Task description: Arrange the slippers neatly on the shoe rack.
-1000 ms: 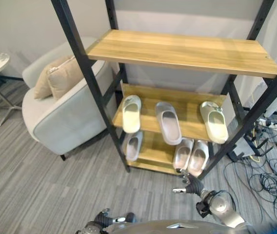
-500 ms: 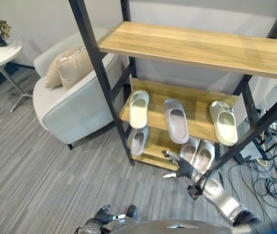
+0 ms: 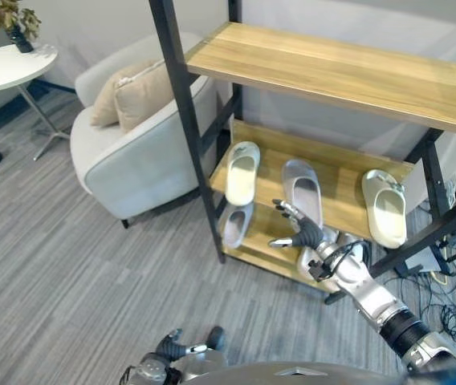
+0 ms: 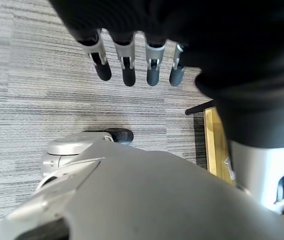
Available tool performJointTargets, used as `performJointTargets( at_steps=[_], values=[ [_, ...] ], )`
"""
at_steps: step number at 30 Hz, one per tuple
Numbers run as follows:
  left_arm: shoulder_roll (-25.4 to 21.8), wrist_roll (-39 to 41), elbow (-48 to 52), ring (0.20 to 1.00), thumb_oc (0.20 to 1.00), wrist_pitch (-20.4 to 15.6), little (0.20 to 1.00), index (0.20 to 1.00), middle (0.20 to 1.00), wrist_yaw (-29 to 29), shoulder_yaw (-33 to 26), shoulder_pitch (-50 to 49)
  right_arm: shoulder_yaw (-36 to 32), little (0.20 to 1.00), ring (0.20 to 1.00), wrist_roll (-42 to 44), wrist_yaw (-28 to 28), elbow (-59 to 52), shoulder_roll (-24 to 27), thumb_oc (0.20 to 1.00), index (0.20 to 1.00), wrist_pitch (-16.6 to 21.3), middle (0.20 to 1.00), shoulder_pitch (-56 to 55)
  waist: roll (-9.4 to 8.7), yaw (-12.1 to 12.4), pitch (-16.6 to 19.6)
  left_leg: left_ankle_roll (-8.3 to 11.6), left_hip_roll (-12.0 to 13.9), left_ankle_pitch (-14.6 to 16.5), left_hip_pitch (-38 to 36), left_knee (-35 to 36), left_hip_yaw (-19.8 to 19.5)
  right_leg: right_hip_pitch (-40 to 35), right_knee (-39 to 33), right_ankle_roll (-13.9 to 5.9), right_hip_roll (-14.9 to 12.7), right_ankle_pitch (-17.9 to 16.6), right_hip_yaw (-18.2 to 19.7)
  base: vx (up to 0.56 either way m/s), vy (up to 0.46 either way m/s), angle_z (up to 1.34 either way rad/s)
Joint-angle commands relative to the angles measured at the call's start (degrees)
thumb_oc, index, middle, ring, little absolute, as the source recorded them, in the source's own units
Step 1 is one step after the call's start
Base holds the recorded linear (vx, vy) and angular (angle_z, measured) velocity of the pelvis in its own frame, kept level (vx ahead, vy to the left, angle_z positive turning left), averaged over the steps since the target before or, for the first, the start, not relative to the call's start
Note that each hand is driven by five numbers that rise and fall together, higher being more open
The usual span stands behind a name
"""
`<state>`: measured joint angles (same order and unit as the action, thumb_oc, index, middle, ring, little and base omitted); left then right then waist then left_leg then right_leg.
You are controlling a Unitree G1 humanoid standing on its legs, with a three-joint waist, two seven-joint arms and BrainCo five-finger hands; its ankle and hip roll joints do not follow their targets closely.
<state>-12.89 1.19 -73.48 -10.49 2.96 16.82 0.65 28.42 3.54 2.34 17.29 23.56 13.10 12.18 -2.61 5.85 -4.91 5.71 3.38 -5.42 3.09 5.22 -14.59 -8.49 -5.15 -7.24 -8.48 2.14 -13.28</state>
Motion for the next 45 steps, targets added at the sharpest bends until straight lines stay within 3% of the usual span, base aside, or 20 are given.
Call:
performJointTargets(
  at_steps=[1,3,4,5,9,22,31,45],
  values=[
    [3.5,-3.12,-4.27,1.0,1.0,-0.72,1.0,1.0,1.0,1.1,2.5,1.17,-3.24,1.0,1.0,-6.39,6.05,-2.61,1.46,1.0,1.0,4.41,1.0,3.91,-0.36,1.51,0.51,-1.36,0.49,3.39,-0.45,-0.22,2.98,1.63,2.89,-2.39,-3.49,-0.08,1.78,0.04,0.018,0.17],
    [3.55,-3.36,-4.13,1.0,1.0,-0.79,1.0,1.0,1.0,1.36,2.48,0.96,-3.97,1.0,1.0,-10.22,8.49,-2.17,2.03,1.0,1.0,4.09,1.0,4.23,-0.37,1.62,0.55,-1.42,0.38,3.45,-0.36,-0.22,2.95,1.6,2.82,-2.42,-3.53,-0.09,1.66,0.01,0.005,0.02],
    [3.65,-3.86,-3.84,1.0,1.0,-0.74,1.0,1.0,1.0,1.91,2.08,0.89,-4.57,1.0,1.0,-19.32,12.69,-1.6,3.5,1.0,1.0,2.64,1.0,4.93,-0.39,1.87,0.51,-1.47,0.32,3.57,-0.25,-0.22,2.78,1.55,2.68,-2.49,-3.53,-0.03,1.49,0.0,0.0,0.0],
    [3.62,-4.26,-3.36,1.0,1.0,-0.86,1.0,1.0,1.0,2.29,2.17,0.85,-5.02,1.0,1.0,-21.91,14.01,-1.26,3.98,1.0,1.0,2.24,1.0,4.94,-0.39,1.95,0.42,-1.53,0.28,3.63,-0.19,-0.22,2.67,1.55,2.59,-2.5,-3.51,-0.05,1.33,0.03,0.0,0.01],
    [3.71,-4.51,-2.42,1.0,1.0,-1.16,1.0,1.0,1.0,3.07,2.95,1.03,-7.27,1.0,1.0,-25.94,19.01,2.28,4.07,1.0,1.0,-0.44,1.0,6.5,-0.37,2.37,0.08,-1.58,0.08,3.51,0.53,-0.22,2.46,1.85,1.98,-2.56,-3.48,-0.34,1.18,0.0,0.0,0.0],
    [3.7,-4.36,-1.85,1.0,1.0,-1.66,1.0,1.0,1.0,4.22,4.26,2.3,-13.24,1.0,1.0,-26.08,26.65,7.23,6.09,1.0,1.0,-2.58,1.0,8.09,-0.55,2.79,-1.1,-1.6,-0.27,3.3,2.4,-0.22,1.98,2.66,0.89,-2.66,-3.34,-0.78,0.79,0.01,0.003,0.05],
    [4.13,-4.04,-1.44,1.0,1.0,-1.8,1.0,1.0,1.0,4.59,4.94,2.7,-14.56,1.0,1.0,-25.6,28.45,10.26,6.37,1.0,1.0,-3.95,1.0,7.95,-0.73,2.5,-1.63,-1.49,-0.25,3.46,2.76,-0.22,2.09,3.19,0.81,-2.68,-3.21,-0.74,0.69,0.02,-0.001,0.0],
    [4.02,-0.5,-1.54,1.0,1.0,-2.18,1.0,1.0,1.0,7.17,5.19,4.06,-14.5,1.0,1.0,-17.1,32.46,19.15,4.96,1.0,1.0,-3.69,1.0,16.29,-0.56,4.32,-4.41,-1.43,-1.16,2.28,7.17,-0.22,1.13,6.6,0.41,-3.09,-3.51,-1.87,0.09,0.0,0.008,0.02]
  ],
)
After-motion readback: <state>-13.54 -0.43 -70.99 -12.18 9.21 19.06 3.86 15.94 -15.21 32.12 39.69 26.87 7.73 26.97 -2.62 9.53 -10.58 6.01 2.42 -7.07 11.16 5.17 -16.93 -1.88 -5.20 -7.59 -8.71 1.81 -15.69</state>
